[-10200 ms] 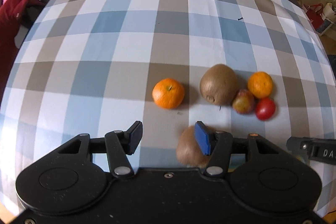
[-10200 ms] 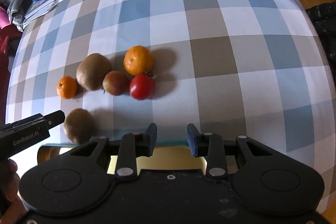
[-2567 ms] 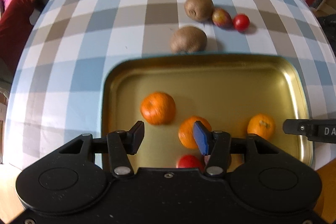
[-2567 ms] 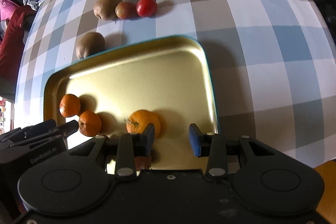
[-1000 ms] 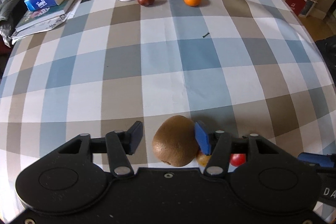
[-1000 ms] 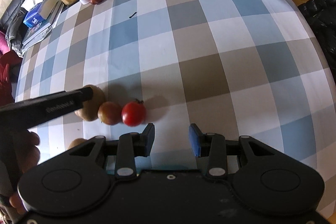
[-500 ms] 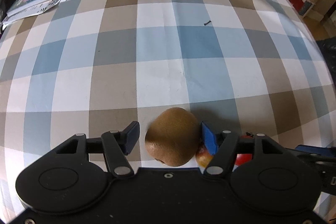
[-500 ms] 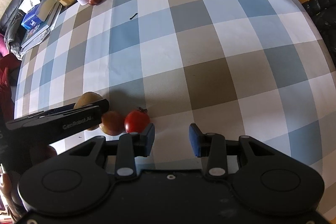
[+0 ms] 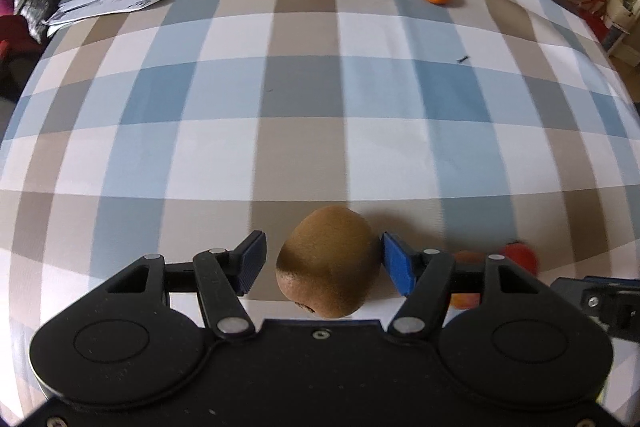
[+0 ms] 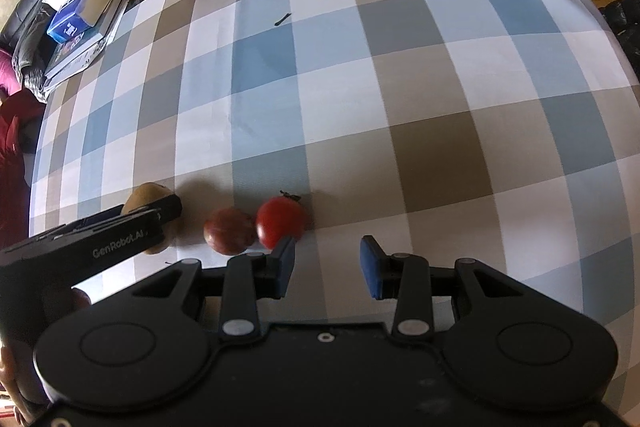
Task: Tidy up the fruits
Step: 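Grasp the brown kiwi with the left tool while the right tool reaches the red tomato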
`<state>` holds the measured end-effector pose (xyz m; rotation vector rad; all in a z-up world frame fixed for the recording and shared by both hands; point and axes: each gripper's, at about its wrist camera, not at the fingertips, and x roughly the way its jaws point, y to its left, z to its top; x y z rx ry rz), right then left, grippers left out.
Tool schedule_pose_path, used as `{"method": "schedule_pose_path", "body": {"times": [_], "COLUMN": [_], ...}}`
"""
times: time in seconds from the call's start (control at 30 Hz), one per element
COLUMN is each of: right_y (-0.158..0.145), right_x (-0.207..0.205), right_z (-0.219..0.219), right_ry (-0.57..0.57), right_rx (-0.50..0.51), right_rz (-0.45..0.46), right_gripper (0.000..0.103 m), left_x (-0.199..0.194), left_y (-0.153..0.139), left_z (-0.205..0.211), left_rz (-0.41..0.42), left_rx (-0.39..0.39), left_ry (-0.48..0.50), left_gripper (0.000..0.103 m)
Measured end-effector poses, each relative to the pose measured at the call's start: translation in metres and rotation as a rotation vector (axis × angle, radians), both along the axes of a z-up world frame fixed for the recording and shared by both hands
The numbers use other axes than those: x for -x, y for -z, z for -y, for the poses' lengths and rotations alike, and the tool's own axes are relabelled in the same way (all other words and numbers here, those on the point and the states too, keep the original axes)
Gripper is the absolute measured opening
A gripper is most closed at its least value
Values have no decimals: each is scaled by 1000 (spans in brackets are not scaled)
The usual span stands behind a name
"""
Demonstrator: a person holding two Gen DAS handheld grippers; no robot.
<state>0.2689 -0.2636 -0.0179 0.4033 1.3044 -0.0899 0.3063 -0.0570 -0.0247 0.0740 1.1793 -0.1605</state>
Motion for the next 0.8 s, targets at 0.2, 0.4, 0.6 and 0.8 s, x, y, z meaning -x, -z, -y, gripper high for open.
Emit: {"method": "schedule_pose_path", "body": {"times": [0.2, 0.4, 0.6, 0.8], "right_y": [0, 1, 6, 10], "right_x": [-5, -12, -21, -27], "right_z": [-8, -16, -21, -26], "right_ry": [-11, -20, -20, -25], "right_rx": [2, 12, 15, 0], "right_rz": [-7, -9, -23, -24], "right_gripper": [40, 40, 40, 40], "left_x": [1, 4, 6, 5], "left_y": [6, 14, 14, 14], "left_z": [-18, -34, -36, -39], "left_rz": [2, 4, 21, 30], "left_rx": [-17, -27, -31, -30], "left_ry": [-32, -62, -55, -51], "left_gripper": [68, 72, 72, 77]}}
